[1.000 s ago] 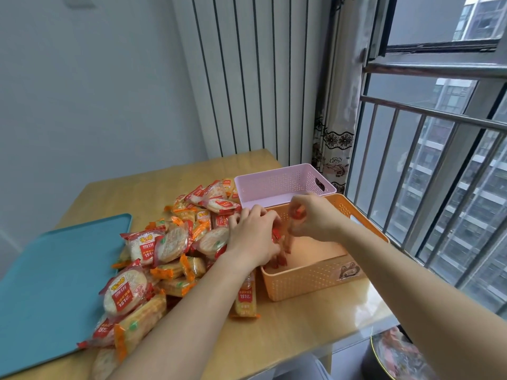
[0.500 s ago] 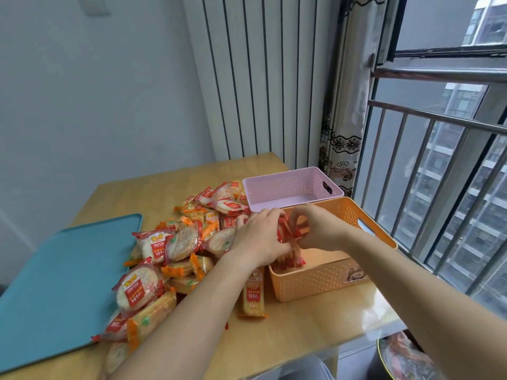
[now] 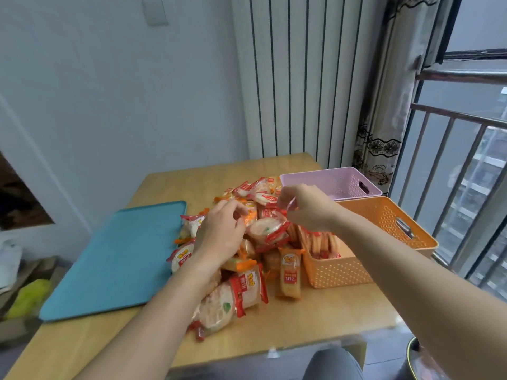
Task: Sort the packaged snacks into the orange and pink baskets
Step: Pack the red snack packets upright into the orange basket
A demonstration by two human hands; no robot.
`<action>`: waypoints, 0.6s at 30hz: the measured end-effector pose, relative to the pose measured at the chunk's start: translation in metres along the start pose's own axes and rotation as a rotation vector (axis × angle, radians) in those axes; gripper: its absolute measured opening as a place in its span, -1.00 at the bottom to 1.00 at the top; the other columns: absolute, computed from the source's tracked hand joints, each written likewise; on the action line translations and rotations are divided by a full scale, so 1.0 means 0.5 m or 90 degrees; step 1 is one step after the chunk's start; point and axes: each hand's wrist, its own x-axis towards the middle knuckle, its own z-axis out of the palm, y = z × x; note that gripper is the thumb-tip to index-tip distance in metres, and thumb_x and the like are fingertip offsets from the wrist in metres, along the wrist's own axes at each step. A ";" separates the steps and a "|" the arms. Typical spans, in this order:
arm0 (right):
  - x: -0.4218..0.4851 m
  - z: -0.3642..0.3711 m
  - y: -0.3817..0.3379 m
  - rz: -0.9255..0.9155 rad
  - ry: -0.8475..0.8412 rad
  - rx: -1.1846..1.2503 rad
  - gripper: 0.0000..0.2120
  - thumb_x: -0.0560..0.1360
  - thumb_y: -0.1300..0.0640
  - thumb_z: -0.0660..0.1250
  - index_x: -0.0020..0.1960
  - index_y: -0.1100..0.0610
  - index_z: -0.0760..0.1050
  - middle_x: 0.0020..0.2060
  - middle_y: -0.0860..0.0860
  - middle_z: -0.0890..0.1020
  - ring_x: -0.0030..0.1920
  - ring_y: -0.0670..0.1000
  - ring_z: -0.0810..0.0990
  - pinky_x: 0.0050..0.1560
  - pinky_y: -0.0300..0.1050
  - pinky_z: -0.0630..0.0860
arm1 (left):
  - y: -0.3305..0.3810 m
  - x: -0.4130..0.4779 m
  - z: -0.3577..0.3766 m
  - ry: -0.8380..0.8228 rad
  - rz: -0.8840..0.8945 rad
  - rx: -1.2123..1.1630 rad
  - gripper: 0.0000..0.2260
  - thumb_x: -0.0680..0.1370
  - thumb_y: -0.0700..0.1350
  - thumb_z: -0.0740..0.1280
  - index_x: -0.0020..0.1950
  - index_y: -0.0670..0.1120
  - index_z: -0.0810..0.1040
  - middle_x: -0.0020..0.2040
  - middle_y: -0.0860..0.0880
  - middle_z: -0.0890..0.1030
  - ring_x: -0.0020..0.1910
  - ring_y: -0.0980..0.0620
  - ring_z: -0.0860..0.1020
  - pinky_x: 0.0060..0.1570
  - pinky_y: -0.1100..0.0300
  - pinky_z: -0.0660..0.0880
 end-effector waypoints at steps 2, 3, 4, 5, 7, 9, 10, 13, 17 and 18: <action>0.008 0.024 -0.026 -0.018 -0.052 -0.062 -0.58 0.48 0.36 0.32 0.27 0.05 0.57 0.15 -0.02 0.66 0.15 0.04 0.62 0.01 -0.16 0.52 | -0.028 -0.012 -0.019 -0.035 -0.023 0.033 -0.87 0.60 -0.09 0.31 0.11 0.11 0.55 0.09 0.12 0.53 0.07 0.03 0.54 -0.04 0.10 0.47; 0.012 0.037 -0.039 -0.023 -0.095 -0.122 -0.50 0.48 0.36 0.32 0.37 0.03 0.51 0.23 0.00 0.63 0.21 0.07 0.60 0.03 -0.12 0.55 | -0.042 -0.016 -0.026 -0.083 -0.026 0.059 -0.77 0.58 -0.12 0.31 0.20 0.12 0.54 0.19 0.10 0.53 0.19 0.00 0.51 0.08 0.07 0.46; 0.017 0.051 -0.048 -0.022 -0.140 -0.196 -0.42 0.48 0.36 0.31 0.45 0.00 0.44 0.30 0.02 0.60 0.24 0.11 0.58 0.04 -0.06 0.58 | -0.054 -0.020 -0.030 -0.144 -0.026 0.073 -0.65 0.55 -0.16 0.31 0.30 0.13 0.51 0.31 0.07 0.50 0.31 -0.02 0.45 0.22 0.04 0.43; 0.021 0.063 -0.054 -0.022 -0.180 -0.268 -0.36 0.47 0.36 0.29 0.50 -0.02 0.37 0.34 0.05 0.57 0.27 0.15 0.56 0.04 0.01 0.60 | -0.062 -0.023 -0.031 -0.200 -0.032 0.072 -0.55 0.53 -0.21 0.29 0.38 0.14 0.46 0.40 0.05 0.45 0.41 -0.04 0.38 0.33 0.00 0.39; 0.028 0.089 -0.059 -0.036 -0.216 -0.376 -0.34 0.47 0.34 0.26 0.52 -0.04 0.35 0.33 0.05 0.56 0.27 0.17 0.55 0.09 0.10 0.60 | -0.075 -0.028 -0.030 -0.264 -0.057 0.047 -0.43 0.52 -0.26 0.25 0.48 0.16 0.37 0.51 0.04 0.37 0.49 -0.05 0.33 0.39 -0.06 0.39; 0.035 0.109 -0.060 -0.055 -0.192 -0.446 -0.44 0.47 0.31 0.26 0.43 -0.04 0.43 0.24 0.02 0.62 0.23 0.14 0.58 0.16 0.10 0.54 | -0.088 -0.028 -0.025 -0.260 -0.077 0.020 -0.43 0.53 -0.27 0.25 0.50 0.15 0.35 0.51 0.02 0.38 0.45 -0.06 0.39 0.31 -0.06 0.47; 0.040 0.116 -0.060 -0.060 -0.170 -0.460 -0.50 0.47 0.30 0.27 0.37 -0.03 0.48 0.17 -0.01 0.64 0.19 0.12 0.59 0.19 0.08 0.50 | -0.094 -0.028 -0.023 -0.249 -0.077 0.020 -0.45 0.53 -0.25 0.28 0.49 0.13 0.36 0.49 0.02 0.40 0.42 -0.06 0.41 0.28 -0.07 0.49; 0.053 0.121 -0.056 -0.050 -0.107 -0.413 -0.65 0.50 0.19 0.29 0.25 -0.06 0.55 0.01 -0.04 0.67 0.06 0.10 0.62 0.19 0.04 0.43 | -0.109 -0.018 -0.014 -0.228 -0.050 0.066 -0.42 0.51 -0.14 0.39 0.50 0.12 0.32 0.46 0.02 0.39 0.42 -0.05 0.39 0.28 -0.09 0.48; 0.063 0.092 -0.056 -0.019 0.051 -0.232 -0.67 0.56 0.11 0.22 0.30 -0.01 0.52 0.00 -0.02 0.68 -0.06 0.12 0.63 -0.13 -0.05 0.54 | -0.110 0.007 0.011 -0.211 -0.036 0.071 -0.29 0.52 -0.05 0.45 0.60 0.12 0.19 0.51 -0.02 0.38 0.48 -0.10 0.35 0.38 -0.11 0.41; 0.062 0.082 -0.056 0.001 0.091 -0.174 -0.66 0.57 0.13 0.21 0.33 0.02 0.48 0.00 -0.01 0.66 -0.07 0.13 0.62 -0.18 -0.03 0.55 | -0.108 0.013 0.016 -0.200 -0.038 0.086 -0.31 0.54 -0.04 0.44 0.60 0.11 0.19 0.51 -0.02 0.39 0.49 -0.11 0.35 0.38 -0.11 0.40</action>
